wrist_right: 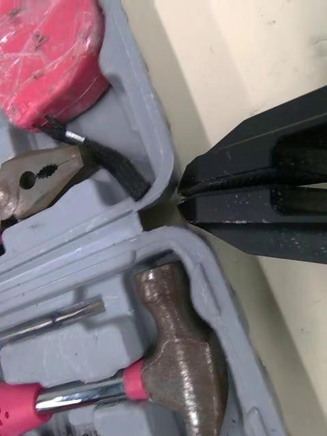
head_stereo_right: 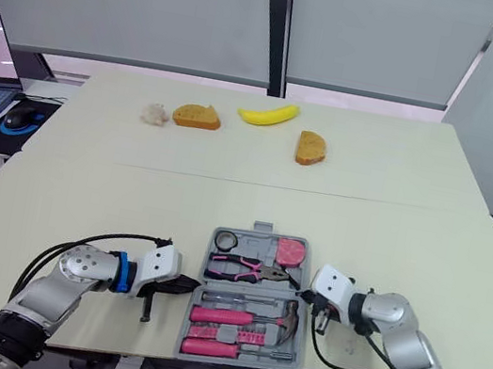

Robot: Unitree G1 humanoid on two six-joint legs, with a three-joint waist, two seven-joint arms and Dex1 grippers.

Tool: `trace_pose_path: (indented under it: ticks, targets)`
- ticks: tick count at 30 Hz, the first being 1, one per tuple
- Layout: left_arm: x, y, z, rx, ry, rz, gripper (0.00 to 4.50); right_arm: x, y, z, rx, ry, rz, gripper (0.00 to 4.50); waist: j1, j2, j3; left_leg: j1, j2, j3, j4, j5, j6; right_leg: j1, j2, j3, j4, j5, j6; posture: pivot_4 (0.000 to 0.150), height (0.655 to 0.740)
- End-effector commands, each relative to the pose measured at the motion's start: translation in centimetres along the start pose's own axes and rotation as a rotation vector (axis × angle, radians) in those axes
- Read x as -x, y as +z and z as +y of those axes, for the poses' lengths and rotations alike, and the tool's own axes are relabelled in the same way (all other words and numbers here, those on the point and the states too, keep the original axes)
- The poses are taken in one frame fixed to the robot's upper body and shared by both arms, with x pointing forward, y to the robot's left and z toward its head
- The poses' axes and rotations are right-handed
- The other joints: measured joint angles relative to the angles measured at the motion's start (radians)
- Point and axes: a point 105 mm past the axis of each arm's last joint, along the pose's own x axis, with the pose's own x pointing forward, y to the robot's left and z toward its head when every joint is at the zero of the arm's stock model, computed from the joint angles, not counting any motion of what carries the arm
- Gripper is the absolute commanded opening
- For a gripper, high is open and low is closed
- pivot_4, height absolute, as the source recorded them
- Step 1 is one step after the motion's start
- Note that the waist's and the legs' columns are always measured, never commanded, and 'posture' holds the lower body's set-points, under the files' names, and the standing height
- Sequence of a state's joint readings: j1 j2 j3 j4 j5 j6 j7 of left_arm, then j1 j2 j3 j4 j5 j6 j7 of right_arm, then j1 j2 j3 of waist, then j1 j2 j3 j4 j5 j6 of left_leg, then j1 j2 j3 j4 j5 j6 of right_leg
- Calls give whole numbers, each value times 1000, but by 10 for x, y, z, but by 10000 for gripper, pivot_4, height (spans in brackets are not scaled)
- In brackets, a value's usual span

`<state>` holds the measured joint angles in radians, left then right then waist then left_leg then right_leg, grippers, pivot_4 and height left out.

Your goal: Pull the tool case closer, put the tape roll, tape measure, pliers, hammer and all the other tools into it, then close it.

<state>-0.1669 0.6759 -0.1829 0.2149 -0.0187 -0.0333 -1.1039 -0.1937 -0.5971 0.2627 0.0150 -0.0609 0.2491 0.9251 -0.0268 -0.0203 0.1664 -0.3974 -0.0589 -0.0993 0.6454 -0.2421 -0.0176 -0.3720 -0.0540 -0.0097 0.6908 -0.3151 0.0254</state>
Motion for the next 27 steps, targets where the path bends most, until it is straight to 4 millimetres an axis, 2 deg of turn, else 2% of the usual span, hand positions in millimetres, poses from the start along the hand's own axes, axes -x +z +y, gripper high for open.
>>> trace_pose_path:
  ticks: [1, 3, 5, 9, 12, 16, 20, 27]
  targets:
    - [22, -9, 12, 19, 75, 21, 0, 22, 6, -16, 46, -134, -23, 271, 1, 0, 0, 0, 0, 0, 0, 0, 0, 0, 0, 0, 0, 0, 0, 1500, 7361]
    - [34, 0, 20, 9, 108, -27, 0, 34, 9, -17, 69, -190, -43, 271, 1, 0, 0, 0, 0, 0, 0, 0, 0, 0, 0, 0, 0, 0, 0, 1500, 7361]
    - [43, 18, 20, -11, 92, -103, 0, 43, 12, -9, 50, -203, -76, 271, 1, 0, 0, -1, 1, 0, -1, 0, 0, -1, 0, 0, 0, 0, 0, 1500, 7361]
    - [47, 51, -13, -133, -125, -158, 0, 57, 11, 7, -5, -207, -106, 271, 1, 0, 0, -1, 0, 0, 0, 0, 0, 0, -1, 0, -2, 0, 0, 1500, 7361]
    - [37, 64, -46, -193, -291, -169, 0, 57, 11, 14, -53, -217, -115, 271, 2, 1, 0, -1, 0, 0, 0, 0, 0, 2, -1, 0, -3, 0, 0, 1500, 7361]
    - [7, 69, -67, -244, -349, -173, 0, 52, 17, 21, -92, -198, -129, 271, 4, 3, -1, 0, 0, 0, -1, 0, 0, 2, -1, 0, -3, 0, 0, 1500, 7361]
    - [-13, 64, -71, -255, -351, -142, 0, 50, 19, 26, -117, -168, -130, 271, 4, 3, -1, -1, 0, 0, 0, 0, 0, 2, 0, 0, -3, 0, 0, 1500, 7361]
    - [-32, 50, -75, -278, -347, -90, 0, 47, 20, 30, -116, -157, -124, 271, 3, 3, -1, -1, 0, 0, 0, 0, 0, 2, 0, 0, -2, 0, 0, 1500, 7361]
